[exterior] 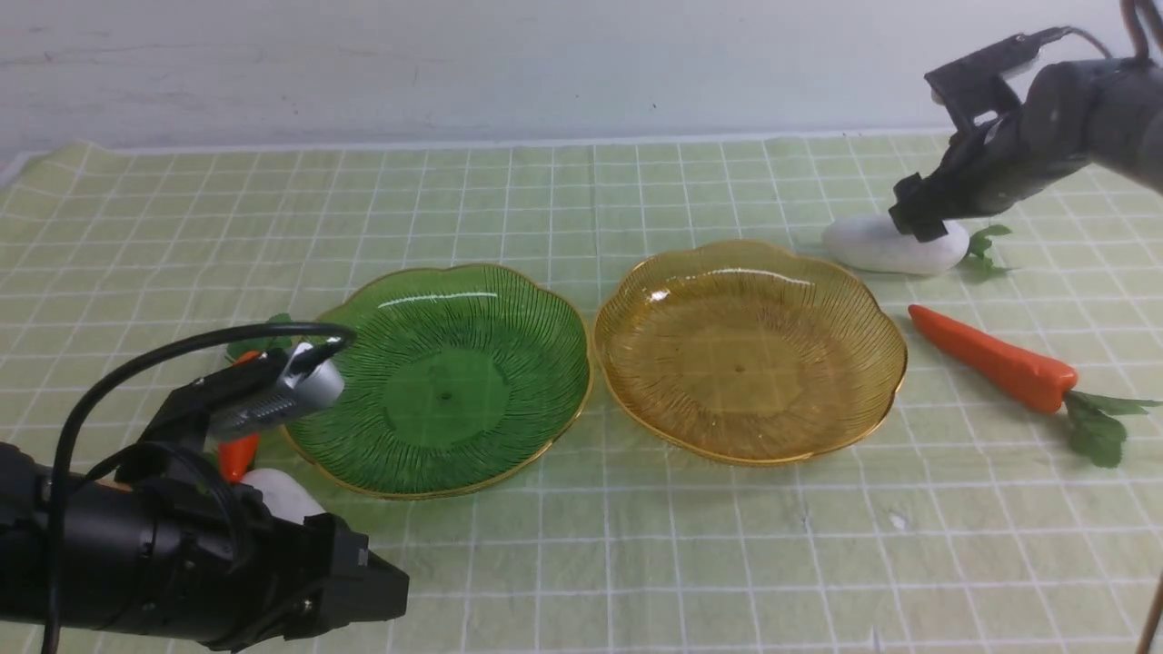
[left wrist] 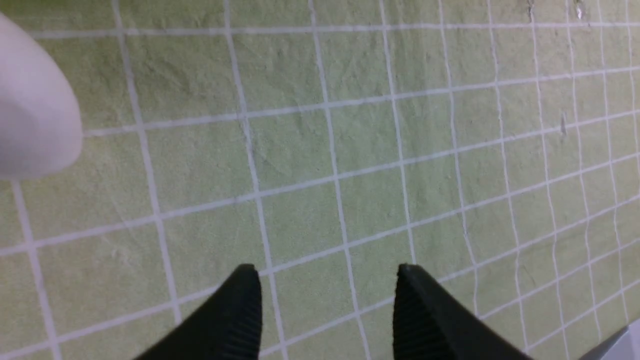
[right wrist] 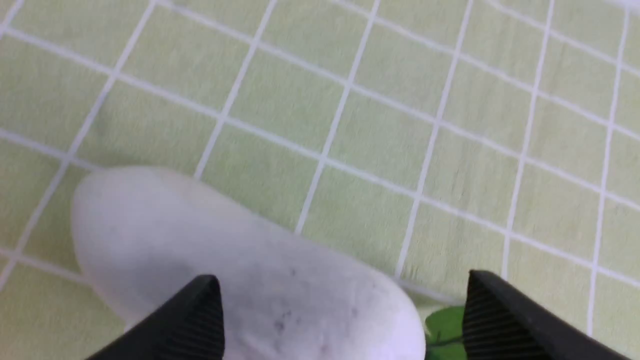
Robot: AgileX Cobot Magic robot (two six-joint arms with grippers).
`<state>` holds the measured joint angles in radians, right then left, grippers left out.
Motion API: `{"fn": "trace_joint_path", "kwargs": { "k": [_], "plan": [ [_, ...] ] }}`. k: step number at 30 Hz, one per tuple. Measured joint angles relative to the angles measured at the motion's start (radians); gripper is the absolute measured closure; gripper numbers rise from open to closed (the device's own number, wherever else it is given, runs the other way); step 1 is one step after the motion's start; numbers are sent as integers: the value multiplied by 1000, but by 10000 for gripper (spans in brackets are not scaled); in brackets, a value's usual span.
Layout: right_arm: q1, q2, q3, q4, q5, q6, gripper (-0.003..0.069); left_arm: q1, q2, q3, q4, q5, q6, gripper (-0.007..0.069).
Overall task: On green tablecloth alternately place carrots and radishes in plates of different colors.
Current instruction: 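Place the white radish on the plate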
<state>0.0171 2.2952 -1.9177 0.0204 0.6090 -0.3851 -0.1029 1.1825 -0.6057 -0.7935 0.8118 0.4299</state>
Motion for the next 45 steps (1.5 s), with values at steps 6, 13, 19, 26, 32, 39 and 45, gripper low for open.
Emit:
{"fn": "trace_joint_path", "kwargs": {
  "k": [6, 13, 19, 26, 32, 39, 45],
  "plan": [
    [0, 34, -2, 54, -103, 224, 70, 0, 0, 0, 0, 0, 0, 293],
    [-4, 60, -9, 62, -78, 474, 70, 0, 0, 0, 0, -12, 3, 293],
    [-41, 44, -83, 63, 245, 497, 76, 0, 1, 0, 0, -15, 4, 293],
    [-59, 43, -270, 9, 614, 442, 116, 0, 2, 0, 0, -33, 5, 293],
    [-57, 43, -397, -37, 630, 294, 125, 0, 2, 0, 0, -33, 7, 293],
    [-31, 10, -274, -47, 635, 274, 125, 0, 2, 0, 0, -34, 7, 293],
    [8, -41, -184, -76, 639, 127, 125, 0, 2, 0, 0, -33, 7, 293]
  ]
}}
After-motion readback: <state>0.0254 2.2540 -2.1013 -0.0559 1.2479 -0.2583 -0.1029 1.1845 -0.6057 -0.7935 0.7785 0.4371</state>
